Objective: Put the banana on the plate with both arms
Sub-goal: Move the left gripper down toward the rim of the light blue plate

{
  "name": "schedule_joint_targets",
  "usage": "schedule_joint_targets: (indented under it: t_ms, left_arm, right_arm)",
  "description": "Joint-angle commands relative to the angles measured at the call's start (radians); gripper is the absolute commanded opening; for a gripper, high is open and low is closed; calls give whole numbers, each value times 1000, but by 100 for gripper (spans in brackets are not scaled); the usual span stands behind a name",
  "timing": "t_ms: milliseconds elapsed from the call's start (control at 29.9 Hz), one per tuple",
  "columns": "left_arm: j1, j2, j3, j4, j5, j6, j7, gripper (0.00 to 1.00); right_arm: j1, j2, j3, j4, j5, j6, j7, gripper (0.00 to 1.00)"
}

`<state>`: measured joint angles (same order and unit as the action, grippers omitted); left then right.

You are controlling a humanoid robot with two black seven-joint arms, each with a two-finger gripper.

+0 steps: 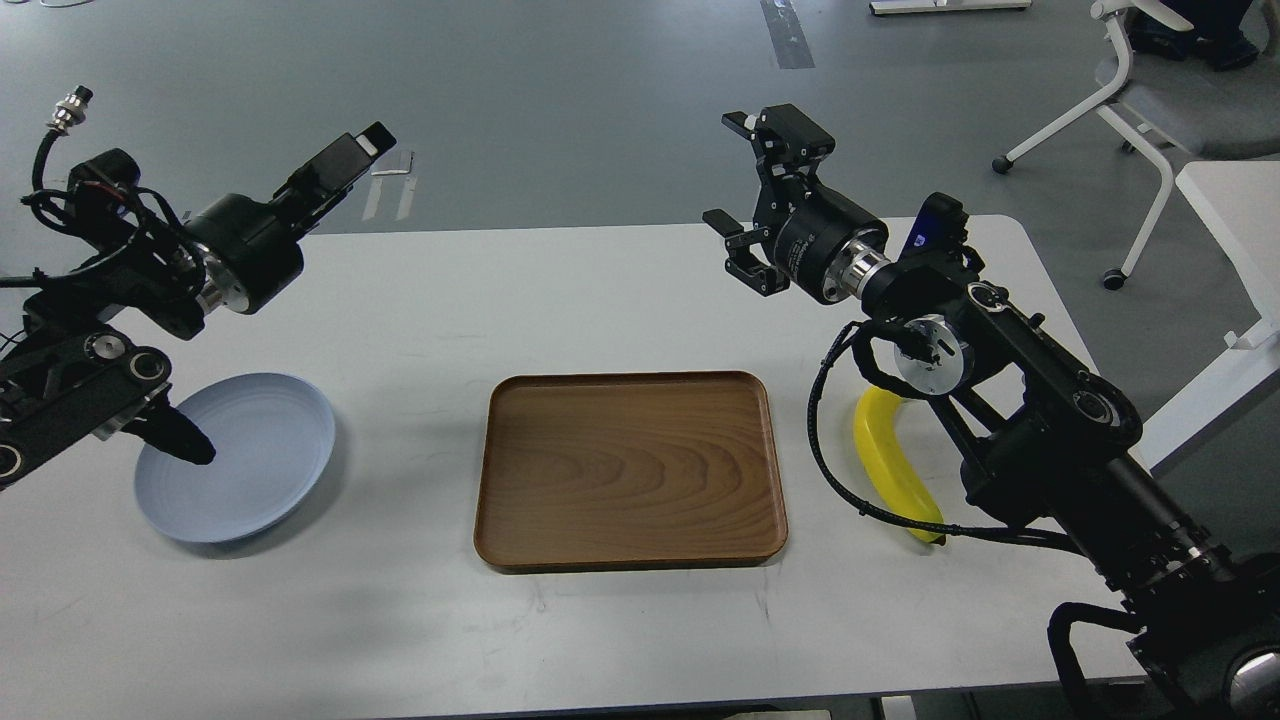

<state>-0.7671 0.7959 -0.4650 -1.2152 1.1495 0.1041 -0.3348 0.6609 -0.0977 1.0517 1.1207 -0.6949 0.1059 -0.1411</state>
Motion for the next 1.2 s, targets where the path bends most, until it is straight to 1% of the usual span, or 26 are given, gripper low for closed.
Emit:
schedule_joint_targets:
  t_ms: [0, 33, 67, 200, 267, 401, 468, 534, 668, 735, 801, 868, 935, 1069, 1169]
  left_arm:
    - [32, 65, 20, 0, 88, 72, -110, 99]
    - [48, 83, 32, 0, 91, 116, -130, 99]
    - [54, 98, 43, 0, 93, 146, -132, 99]
    - [55, 154, 78, 3, 102, 163, -142, 98]
    - [55, 189, 115, 2, 102, 196, -148, 98]
    - [54, 204, 164, 2, 104, 227, -148, 97]
    - [55, 227, 175, 2, 105, 232, -150, 93]
    - [55, 252, 204, 2, 110, 233, -150, 87]
    - [55, 255, 221, 2, 113, 244, -150, 87]
    - [57, 255, 236, 2, 114, 256, -148, 87]
    - [57, 252, 256, 2, 127, 276, -148, 87]
    - [57, 252, 275, 2, 144, 292, -148, 87]
    - [57, 252, 317, 6, 194, 328, -148, 87]
    - [57, 252, 370, 23, 200, 341, -145, 87]
    - [77, 240, 419, 87, 200, 354, -142, 87]
  right_arm:
    - [-3, -2, 13, -1, 0, 0, 0, 100]
    - [-7, -2, 17, -1, 0, 0, 0, 100]
    - [-10, -2, 19, -1, 2, 0, 0, 100]
    - [-18, -2, 21, -2, 0, 0, 0, 100]
    - [-23, -2, 24, -4, 0, 0, 0, 100]
    - [-41, -2, 45, -5, 2, 0, -2, 100]
    - [-56, -2, 51, -7, 2, 0, -3, 100]
    - [-73, -2, 56, -5, 3, 0, -3, 100]
    - [-87, -1, 91, -7, 6, 0, -17, 100]
    - [-98, 0, 132, -10, 11, -9, -52, 100]
    - [-106, -2, 149, -24, 17, -11, -61, 100]
    - [-107, -2, 155, -36, 17, -11, -63, 100]
    - [-106, -2, 160, -48, 17, -12, -61, 100]
    - [-106, 3, 162, -47, 17, -15, -61, 100]
    - [-106, 6, 162, -47, 17, -17, -61, 100]
